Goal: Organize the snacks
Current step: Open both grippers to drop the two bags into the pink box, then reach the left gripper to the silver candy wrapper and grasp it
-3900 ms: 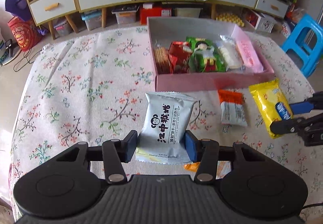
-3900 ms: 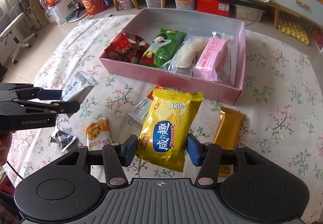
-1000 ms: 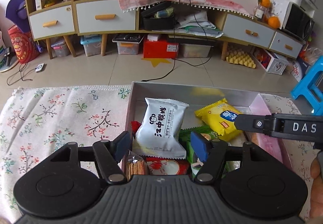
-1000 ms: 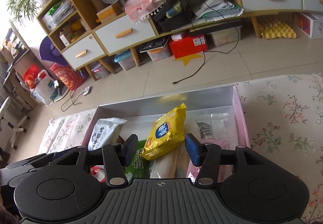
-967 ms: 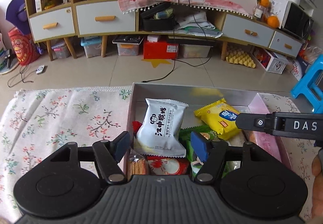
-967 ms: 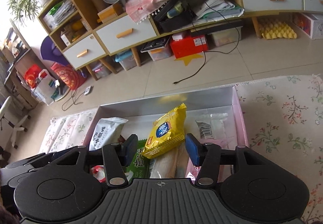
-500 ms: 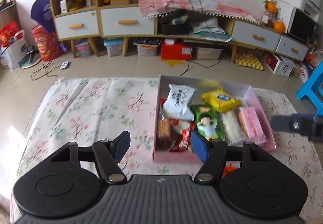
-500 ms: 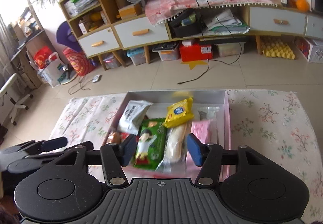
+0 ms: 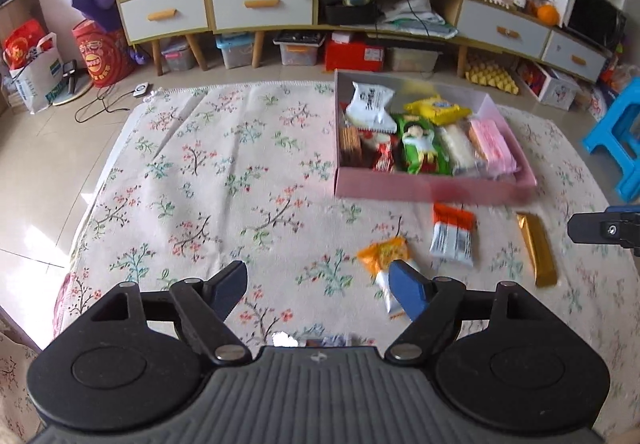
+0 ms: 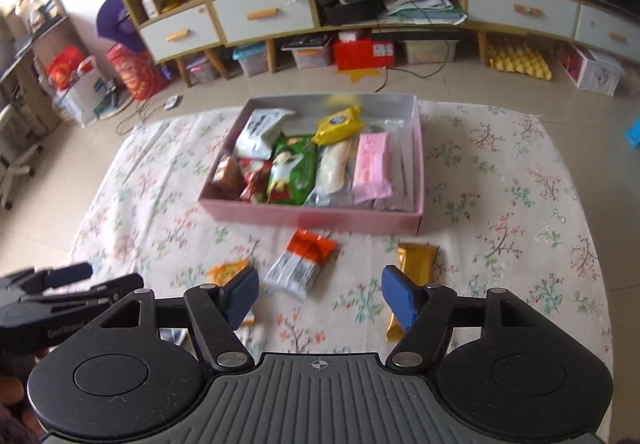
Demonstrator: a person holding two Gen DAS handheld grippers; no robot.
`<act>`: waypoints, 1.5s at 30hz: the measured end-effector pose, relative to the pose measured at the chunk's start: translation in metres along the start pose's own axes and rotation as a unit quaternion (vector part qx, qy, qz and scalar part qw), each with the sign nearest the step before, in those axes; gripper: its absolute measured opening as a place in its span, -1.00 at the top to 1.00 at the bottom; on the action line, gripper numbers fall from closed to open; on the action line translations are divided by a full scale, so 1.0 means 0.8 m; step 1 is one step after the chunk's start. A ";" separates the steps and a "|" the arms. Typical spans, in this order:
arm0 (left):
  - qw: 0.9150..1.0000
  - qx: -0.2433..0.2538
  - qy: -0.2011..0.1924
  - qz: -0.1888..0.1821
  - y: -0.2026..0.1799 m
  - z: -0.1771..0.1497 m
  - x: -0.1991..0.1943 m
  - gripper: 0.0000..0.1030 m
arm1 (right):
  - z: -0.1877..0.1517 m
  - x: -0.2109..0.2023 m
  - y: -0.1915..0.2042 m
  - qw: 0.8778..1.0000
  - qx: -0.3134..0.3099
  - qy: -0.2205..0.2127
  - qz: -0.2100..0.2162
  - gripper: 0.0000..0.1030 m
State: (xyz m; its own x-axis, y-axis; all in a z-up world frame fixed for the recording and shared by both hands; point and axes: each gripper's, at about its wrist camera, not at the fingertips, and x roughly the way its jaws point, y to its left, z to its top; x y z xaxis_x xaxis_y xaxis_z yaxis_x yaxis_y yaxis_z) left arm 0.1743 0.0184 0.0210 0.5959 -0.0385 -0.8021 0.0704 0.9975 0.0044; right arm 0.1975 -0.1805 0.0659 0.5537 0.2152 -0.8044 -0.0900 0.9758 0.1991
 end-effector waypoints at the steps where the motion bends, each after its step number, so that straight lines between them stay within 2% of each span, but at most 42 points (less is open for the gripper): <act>1: 1.000 0.002 0.002 0.000 0.005 -0.005 0.000 -0.47 | -0.005 0.000 0.003 1.000 -0.011 0.003 -0.002 -0.41; 6: 1.000 0.008 0.016 -0.002 0.029 -0.026 0.006 -0.50 | -0.025 0.010 0.002 0.999 -0.041 0.023 -0.021 -0.42; 12: 1.000 -0.003 0.024 -0.002 0.047 -0.048 0.003 -0.50 | -0.028 0.015 -0.018 0.999 -0.028 0.033 -0.032 -0.42; 16: 1.000 -0.013 0.026 -0.005 0.051 -0.051 0.000 -0.53 | -0.028 0.017 -0.028 0.999 -0.017 0.039 -0.029 -0.42; 20: 1.000 -0.014 0.023 -0.012 0.050 -0.052 0.000 -0.56 | -0.031 0.027 -0.032 0.998 -0.021 0.049 -0.044 -0.42; 24: 0.999 0.002 0.034 -0.016 0.043 -0.057 0.006 -0.60 | -0.036 0.035 -0.036 0.997 -0.023 0.061 -0.049 -0.42; 28: 0.997 0.016 0.060 -0.040 0.038 -0.064 0.016 -0.71 | -0.044 0.046 -0.035 0.996 -0.035 0.068 -0.055 -0.44; 32: 0.995 0.048 0.080 -0.026 0.028 -0.075 0.031 -0.72 | -0.053 0.061 -0.036 0.994 -0.032 0.093 -0.050 -0.44; 38: 0.994 0.083 0.069 -0.028 0.011 -0.081 0.033 -0.71 | -0.054 0.066 -0.039 0.994 -0.033 0.094 -0.051 -0.44; 41: 0.993 0.098 0.063 -0.025 0.002 -0.081 0.038 -0.61 | -0.052 0.068 -0.045 0.994 -0.023 0.094 -0.047 -0.44; 44: 0.990 0.129 0.063 -0.011 -0.010 -0.086 0.049 -0.29 | -0.049 0.071 -0.051 0.995 -0.018 0.091 -0.048 -0.44; 45: 0.987 0.144 0.067 -0.008 -0.015 -0.088 0.055 -0.09 | -0.048 0.072 -0.053 0.995 -0.014 0.091 -0.050 -0.44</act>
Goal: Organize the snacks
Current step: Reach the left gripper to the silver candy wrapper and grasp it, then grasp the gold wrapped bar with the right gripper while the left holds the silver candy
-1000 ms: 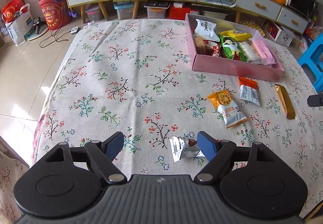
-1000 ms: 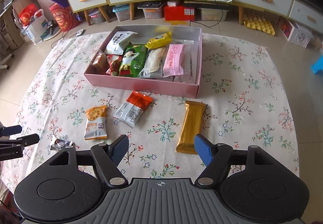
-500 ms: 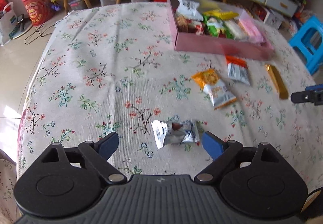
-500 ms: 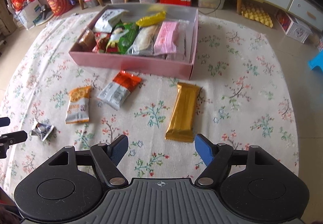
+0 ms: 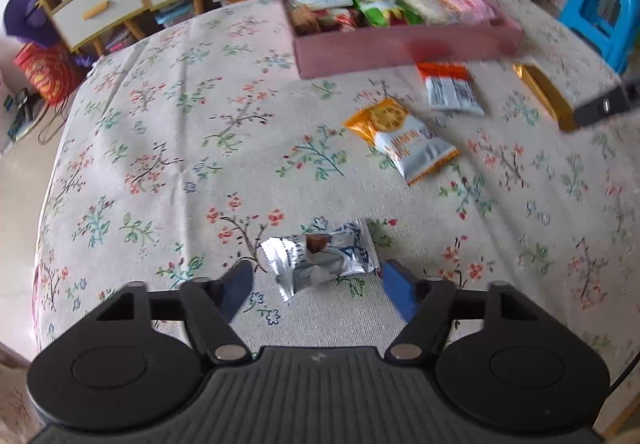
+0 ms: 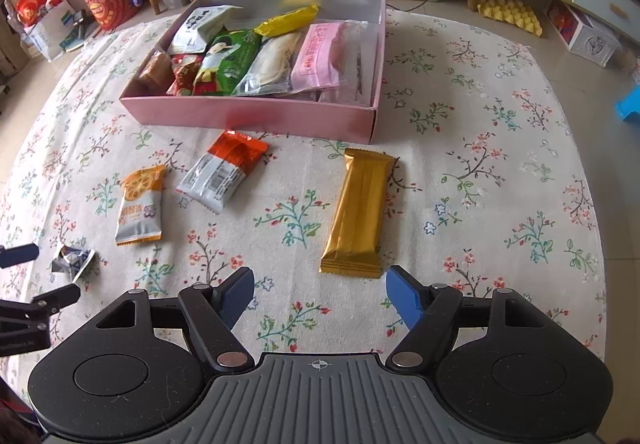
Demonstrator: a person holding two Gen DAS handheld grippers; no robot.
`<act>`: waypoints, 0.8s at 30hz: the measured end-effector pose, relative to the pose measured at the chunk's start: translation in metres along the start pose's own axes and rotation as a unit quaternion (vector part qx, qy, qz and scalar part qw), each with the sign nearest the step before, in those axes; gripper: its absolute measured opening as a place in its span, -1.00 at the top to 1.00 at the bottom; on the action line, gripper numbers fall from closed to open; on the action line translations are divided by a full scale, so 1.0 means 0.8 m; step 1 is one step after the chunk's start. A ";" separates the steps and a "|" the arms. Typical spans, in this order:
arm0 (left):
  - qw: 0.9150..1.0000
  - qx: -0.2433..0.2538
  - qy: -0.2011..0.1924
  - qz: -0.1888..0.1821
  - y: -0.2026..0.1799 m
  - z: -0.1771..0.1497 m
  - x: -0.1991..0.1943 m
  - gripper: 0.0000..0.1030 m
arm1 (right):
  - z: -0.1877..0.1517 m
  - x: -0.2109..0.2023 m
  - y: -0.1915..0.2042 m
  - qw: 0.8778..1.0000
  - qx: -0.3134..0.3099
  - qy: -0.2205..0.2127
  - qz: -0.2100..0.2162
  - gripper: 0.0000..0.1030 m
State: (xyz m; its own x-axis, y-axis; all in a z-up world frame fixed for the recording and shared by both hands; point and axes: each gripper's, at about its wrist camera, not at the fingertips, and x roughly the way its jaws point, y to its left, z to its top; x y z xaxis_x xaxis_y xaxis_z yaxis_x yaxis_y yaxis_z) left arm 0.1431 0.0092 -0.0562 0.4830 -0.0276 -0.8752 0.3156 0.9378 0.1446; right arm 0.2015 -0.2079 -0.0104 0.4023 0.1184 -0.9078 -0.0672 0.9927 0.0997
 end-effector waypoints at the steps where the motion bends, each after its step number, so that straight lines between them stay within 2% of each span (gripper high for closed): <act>1: 1.000 0.006 -0.005 0.001 -0.003 -0.001 0.001 -0.03 | 0.001 0.002 -0.002 1.000 0.003 -0.001 -0.003 -0.44; 3: 1.000 0.009 -0.007 -0.004 -0.005 0.001 -0.001 0.19 | 0.004 0.005 -0.007 1.000 0.008 -0.003 -0.009 -0.44; 6: 1.000 0.005 0.000 -0.002 -0.004 0.003 -0.004 0.32 | 0.010 0.009 -0.015 1.000 0.018 -0.010 -0.017 -0.44; 7: 1.000 0.000 -0.001 -0.004 -0.003 0.004 -0.005 0.44 | 0.012 0.009 -0.018 0.999 0.022 -0.014 -0.019 -0.44; 8: 1.000 -0.007 -0.003 -0.008 -0.001 0.004 -0.007 0.48 | 0.014 0.010 -0.021 0.999 0.027 -0.017 -0.021 -0.44; 14: 0.999 -0.027 -0.017 -0.026 0.004 0.007 -0.017 0.54 | 0.020 0.021 -0.033 0.998 0.049 -0.018 -0.025 -0.44; 21: 0.998 -0.031 -0.032 -0.036 0.002 0.010 -0.024 0.55 | 0.011 0.036 -0.013 0.999 0.015 -0.011 -0.034 -0.43; 24: 0.998 -0.029 -0.033 -0.034 0.001 0.010 -0.024 0.54 | 0.004 0.049 0.000 0.999 -0.014 0.002 -0.047 -0.28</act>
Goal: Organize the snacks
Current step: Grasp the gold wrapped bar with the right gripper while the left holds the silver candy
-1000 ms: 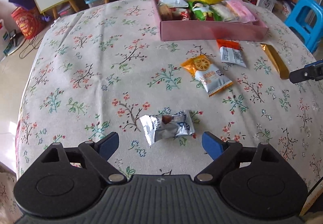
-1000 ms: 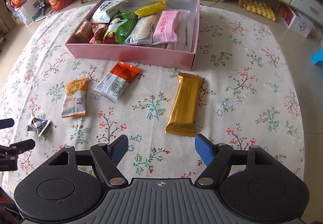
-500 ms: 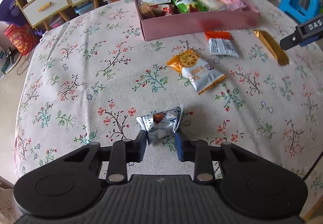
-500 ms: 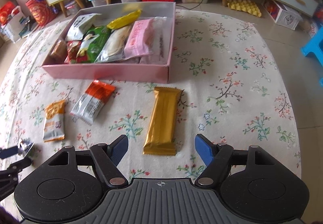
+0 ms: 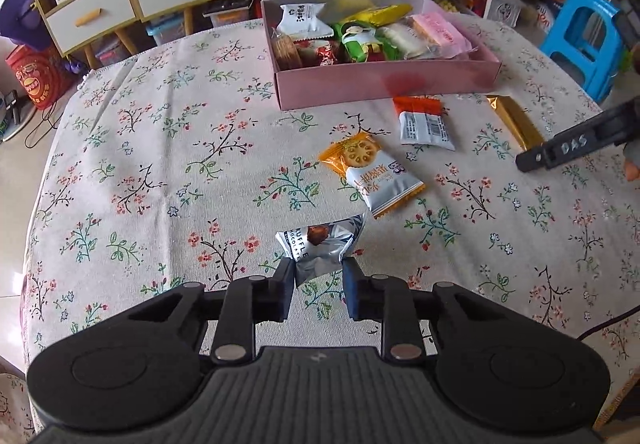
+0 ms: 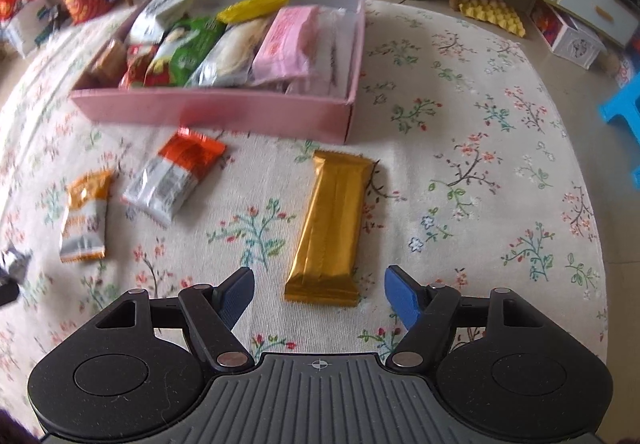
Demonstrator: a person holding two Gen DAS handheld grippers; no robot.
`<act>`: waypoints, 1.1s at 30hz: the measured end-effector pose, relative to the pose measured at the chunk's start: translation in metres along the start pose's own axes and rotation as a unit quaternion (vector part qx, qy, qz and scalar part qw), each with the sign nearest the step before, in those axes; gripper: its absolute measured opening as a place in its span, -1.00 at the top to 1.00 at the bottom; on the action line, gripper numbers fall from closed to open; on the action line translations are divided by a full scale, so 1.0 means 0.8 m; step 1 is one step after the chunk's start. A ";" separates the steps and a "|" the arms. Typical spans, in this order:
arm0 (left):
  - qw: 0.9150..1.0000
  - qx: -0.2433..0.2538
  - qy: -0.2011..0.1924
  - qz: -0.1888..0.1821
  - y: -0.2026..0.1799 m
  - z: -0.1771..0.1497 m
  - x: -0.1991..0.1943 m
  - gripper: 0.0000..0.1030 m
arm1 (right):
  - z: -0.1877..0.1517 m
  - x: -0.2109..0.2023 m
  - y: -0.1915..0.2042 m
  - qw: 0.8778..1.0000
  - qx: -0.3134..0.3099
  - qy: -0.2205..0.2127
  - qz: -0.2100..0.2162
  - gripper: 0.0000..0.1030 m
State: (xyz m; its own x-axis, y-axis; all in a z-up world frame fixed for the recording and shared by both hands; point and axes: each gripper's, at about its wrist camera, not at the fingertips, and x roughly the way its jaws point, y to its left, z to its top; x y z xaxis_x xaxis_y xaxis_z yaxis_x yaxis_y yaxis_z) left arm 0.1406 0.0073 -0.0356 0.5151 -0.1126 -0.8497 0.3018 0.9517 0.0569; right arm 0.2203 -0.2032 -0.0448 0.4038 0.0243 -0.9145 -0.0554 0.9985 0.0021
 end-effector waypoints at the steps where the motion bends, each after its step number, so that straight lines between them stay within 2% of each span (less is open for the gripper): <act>1: 1.000 -0.001 0.000 0.001 0.000 0.000 0.000 0.54 | -0.002 0.003 0.005 1.000 -0.010 0.004 -0.005 0.04; 3: 1.000 -0.003 -0.002 0.000 0.002 0.000 -0.003 0.54 | -0.003 0.003 0.010 1.000 -0.020 0.005 0.002 0.29; 4: 1.000 -0.004 -0.005 0.000 0.002 0.001 -0.005 0.54 | -0.002 -0.001 0.011 1.000 -0.019 0.003 0.006 0.72; 5: 1.000 -0.006 -0.009 0.001 0.004 0.001 -0.007 0.54 | 0.000 -0.007 0.011 1.000 -0.020 -0.004 0.007 1.00; 9: 1.000 -0.015 -0.014 0.002 0.008 0.002 -0.010 0.54 | 0.012 -0.030 0.004 0.999 0.000 -0.025 0.025 1.00; 11: 1.000 -0.018 -0.012 0.002 0.009 0.002 -0.010 0.54 | 0.016 -0.031 0.001 0.999 0.000 -0.016 0.036 1.00; 14: 1.000 -0.017 -0.013 0.001 0.008 0.002 -0.010 0.54 | 0.014 -0.020 -0.005 1.000 0.021 -0.010 0.019 0.40; 16: 1.000 -0.017 -0.013 0.000 0.006 0.003 -0.010 0.54 | 0.014 -0.013 -0.013 0.999 0.041 -0.011 0.016 -0.45; 17: 1.000 -0.016 -0.014 0.000 0.006 0.004 -0.010 0.54 | 0.013 -0.012 -0.017 0.998 0.056 -0.017 0.014 -0.54; 22: 1.000 -0.016 -0.015 0.000 0.000 0.009 -0.010 0.54 | 0.016 0.005 -0.020 0.996 0.089 -0.019 0.007 -0.56; 26: 1.000 -0.017 -0.021 -0.002 -0.002 0.013 -0.013 0.54 | 0.014 0.017 -0.001 0.997 0.064 -0.038 -0.020 -0.52; 28: 1.000 -0.018 -0.023 -0.003 -0.002 0.014 -0.014 0.53 | 0.015 0.023 0.010 0.999 0.033 -0.030 -0.013 -0.29; 30: 1.000 -0.019 -0.022 -0.002 -0.001 0.013 -0.014 0.53 | 0.015 0.019 0.018 0.999 0.016 -0.039 0.000 0.12; 33: 1.000 -0.020 -0.022 0.000 0.000 0.013 -0.014 0.52 | 0.017 0.010 0.028 1.000 0.001 -0.031 -0.005 0.30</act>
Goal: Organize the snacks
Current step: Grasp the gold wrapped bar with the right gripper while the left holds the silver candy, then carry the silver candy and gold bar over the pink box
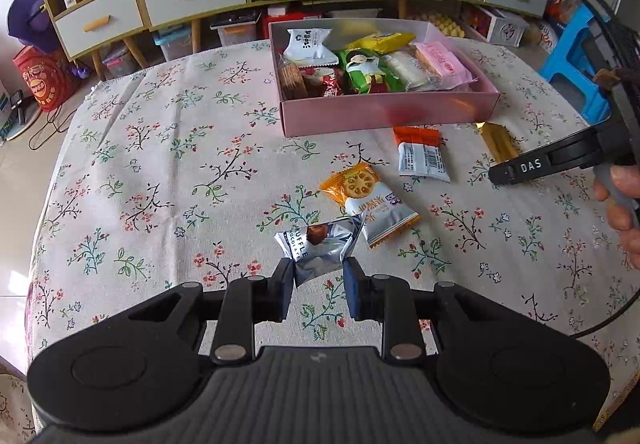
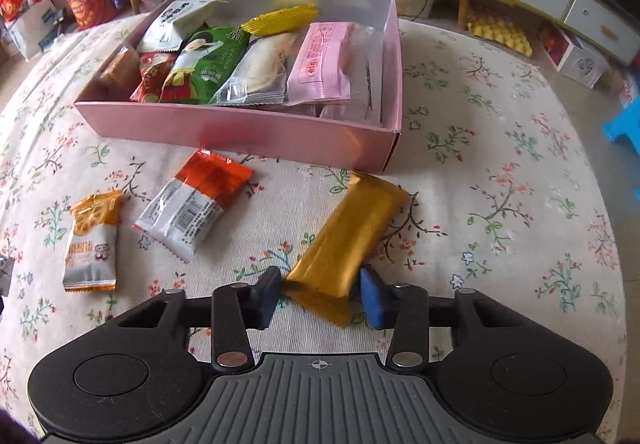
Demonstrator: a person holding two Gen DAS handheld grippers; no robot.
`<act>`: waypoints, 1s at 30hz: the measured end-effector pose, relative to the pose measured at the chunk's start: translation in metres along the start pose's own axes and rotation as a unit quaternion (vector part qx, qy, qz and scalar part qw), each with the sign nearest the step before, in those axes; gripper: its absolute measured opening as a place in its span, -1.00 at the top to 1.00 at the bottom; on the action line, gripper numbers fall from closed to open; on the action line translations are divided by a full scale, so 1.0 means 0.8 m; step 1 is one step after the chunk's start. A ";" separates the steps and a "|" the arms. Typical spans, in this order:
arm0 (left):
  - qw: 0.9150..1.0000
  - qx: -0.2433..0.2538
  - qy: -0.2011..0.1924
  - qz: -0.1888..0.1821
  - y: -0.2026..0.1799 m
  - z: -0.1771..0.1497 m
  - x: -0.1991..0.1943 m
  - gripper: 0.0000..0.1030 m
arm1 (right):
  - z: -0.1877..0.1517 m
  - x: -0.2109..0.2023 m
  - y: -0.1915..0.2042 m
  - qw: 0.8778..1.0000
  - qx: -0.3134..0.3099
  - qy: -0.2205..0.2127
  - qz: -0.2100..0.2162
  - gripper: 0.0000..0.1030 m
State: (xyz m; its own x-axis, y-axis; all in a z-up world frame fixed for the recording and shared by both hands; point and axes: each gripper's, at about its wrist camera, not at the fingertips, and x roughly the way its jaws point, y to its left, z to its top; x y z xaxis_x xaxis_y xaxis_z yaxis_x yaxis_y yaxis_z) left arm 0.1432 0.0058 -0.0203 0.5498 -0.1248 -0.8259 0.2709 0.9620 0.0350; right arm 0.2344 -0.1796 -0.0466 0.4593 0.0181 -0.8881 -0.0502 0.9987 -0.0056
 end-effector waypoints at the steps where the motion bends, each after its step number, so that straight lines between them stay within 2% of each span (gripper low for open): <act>1: 1.000 -0.003 -0.001 -0.001 0.001 0.000 -0.001 0.52 | 0.000 -0.005 0.002 1.000 -0.001 -0.002 -0.001 0.30; 8: 1.000 -0.020 -0.017 -0.002 0.010 0.002 -0.013 0.52 | -0.006 -0.045 0.024 0.999 -0.016 -0.017 0.048 0.30; 15: 0.999 -0.030 -0.034 0.004 0.015 0.006 -0.021 0.52 | -0.011 -0.088 0.053 0.994 -0.050 -0.054 0.086 0.30; 23: 0.997 -0.048 -0.060 0.028 0.019 0.033 -0.021 0.52 | -0.004 -0.086 0.068 0.992 -0.077 -0.070 0.070 0.30; 30: 0.995 -0.044 -0.076 0.043 0.000 0.074 -0.011 0.52 | 0.025 -0.083 0.058 0.992 -0.063 -0.093 0.056 0.30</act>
State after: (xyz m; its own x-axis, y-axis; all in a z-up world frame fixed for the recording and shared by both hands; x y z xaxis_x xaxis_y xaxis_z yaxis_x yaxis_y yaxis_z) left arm 0.1854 -0.0074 0.0207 0.6823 -0.0707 -0.7276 0.1519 0.9873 0.0466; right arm 0.2196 -0.1335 0.0215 0.6002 0.1489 -0.7858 -0.2153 0.9763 0.0206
